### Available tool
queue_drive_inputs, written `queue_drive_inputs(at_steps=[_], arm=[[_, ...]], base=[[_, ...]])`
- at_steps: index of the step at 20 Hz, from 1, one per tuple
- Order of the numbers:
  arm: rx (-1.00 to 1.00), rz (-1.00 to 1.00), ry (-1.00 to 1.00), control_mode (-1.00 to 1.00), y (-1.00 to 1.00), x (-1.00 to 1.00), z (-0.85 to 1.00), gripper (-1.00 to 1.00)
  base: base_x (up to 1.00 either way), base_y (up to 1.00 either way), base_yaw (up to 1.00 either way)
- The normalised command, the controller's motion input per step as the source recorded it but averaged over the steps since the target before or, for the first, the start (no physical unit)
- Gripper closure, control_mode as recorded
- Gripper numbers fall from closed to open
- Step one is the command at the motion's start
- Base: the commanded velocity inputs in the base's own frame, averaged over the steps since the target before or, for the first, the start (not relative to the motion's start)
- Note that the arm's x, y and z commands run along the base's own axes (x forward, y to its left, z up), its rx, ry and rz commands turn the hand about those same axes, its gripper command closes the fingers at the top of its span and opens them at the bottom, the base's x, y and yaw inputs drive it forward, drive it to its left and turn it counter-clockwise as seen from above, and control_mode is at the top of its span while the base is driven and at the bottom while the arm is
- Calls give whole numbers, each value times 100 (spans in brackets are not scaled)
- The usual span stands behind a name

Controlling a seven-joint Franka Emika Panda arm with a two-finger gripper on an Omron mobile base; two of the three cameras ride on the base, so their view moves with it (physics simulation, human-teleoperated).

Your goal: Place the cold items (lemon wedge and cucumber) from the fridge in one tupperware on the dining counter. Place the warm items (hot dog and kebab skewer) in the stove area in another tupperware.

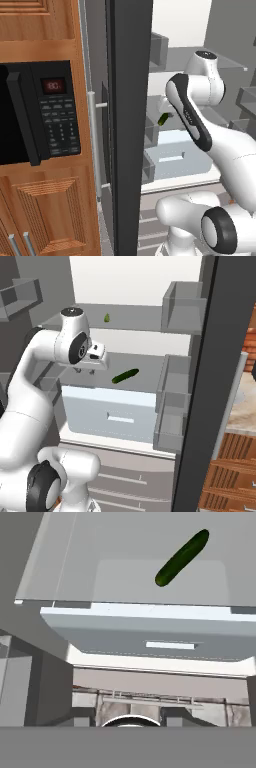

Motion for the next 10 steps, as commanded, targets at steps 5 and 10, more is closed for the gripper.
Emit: queue_drive_inputs(at_steps=[5, 10], arm=[[-2, 0, -13, -100, 3, -12, 7, -100], [0, 0, -21, -100, -5, -13, 40, -100]], base=[[0, 0, 0], [0, 0, 0]])
